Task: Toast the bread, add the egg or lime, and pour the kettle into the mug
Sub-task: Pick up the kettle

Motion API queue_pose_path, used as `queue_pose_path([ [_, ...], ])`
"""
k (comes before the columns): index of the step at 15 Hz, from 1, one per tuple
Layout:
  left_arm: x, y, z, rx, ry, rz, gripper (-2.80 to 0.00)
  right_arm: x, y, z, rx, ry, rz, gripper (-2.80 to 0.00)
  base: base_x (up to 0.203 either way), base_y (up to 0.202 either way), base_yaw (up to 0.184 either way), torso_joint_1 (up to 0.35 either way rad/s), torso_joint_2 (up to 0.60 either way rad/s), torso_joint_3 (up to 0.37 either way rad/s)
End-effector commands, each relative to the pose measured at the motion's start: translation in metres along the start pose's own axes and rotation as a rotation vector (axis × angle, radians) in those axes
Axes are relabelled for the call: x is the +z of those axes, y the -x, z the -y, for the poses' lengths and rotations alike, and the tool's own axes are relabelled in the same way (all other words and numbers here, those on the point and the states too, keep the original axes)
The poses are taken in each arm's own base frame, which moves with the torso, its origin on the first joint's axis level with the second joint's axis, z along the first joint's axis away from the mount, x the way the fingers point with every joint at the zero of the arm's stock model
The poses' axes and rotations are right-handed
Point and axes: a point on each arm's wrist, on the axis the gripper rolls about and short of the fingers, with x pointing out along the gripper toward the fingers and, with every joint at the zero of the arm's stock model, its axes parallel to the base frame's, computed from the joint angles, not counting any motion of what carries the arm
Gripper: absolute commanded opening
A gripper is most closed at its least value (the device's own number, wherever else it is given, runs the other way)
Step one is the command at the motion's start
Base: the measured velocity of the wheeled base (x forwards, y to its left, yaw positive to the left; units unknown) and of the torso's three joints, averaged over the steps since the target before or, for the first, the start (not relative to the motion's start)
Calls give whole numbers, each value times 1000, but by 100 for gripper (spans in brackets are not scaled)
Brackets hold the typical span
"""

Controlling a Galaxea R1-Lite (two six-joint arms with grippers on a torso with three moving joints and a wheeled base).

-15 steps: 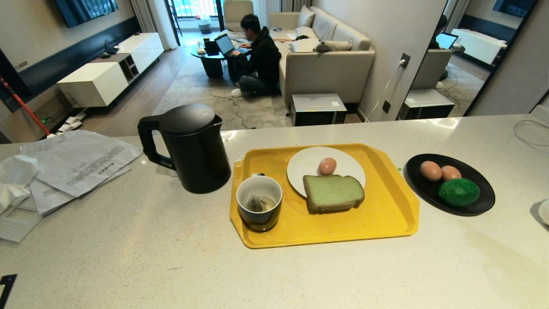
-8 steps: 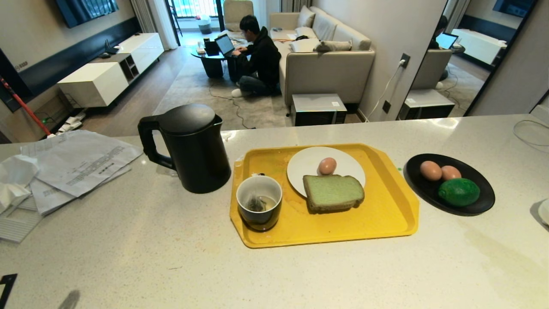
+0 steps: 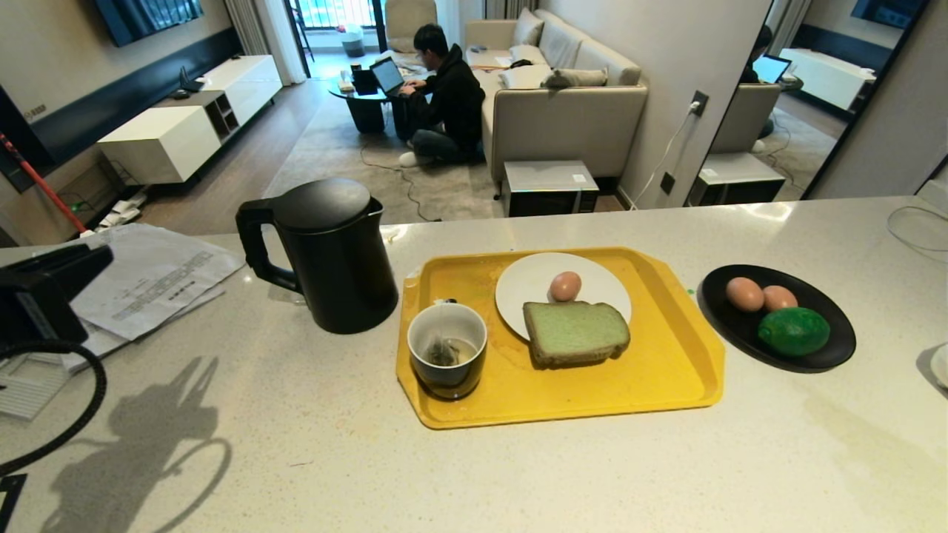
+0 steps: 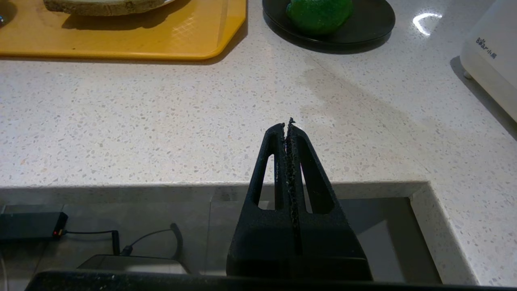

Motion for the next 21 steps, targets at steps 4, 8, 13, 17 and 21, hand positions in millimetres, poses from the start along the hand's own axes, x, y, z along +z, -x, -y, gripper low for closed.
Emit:
queue_pose_path([
  [4, -37, -24, 0, -33, 3, -156, 0, 0, 0, 0, -1, -1, -1, -280, 0, 0, 0, 0, 0, 0],
  [8, -55, -64, -8, -5, 30, -185, 0, 0, 0, 0, 1, 1, -1, -280, 0, 0, 0, 0, 0, 0],
  [13, -74, -103, -11, -37, 49, -122, 0, 0, 0, 0, 0, 1, -1, -280, 0, 0, 0, 0, 0, 0],
  [17, -87, -124, -12, -41, 20, -102, 0, 0, 0, 0, 0, 0, -1, -280, 0, 0, 0, 0, 0, 0],
  [21, -88, -146, -13, -48, 9, -69, 0, 0, 0, 0, -1, 1, -1, -280, 0, 0, 0, 0, 0, 0],
])
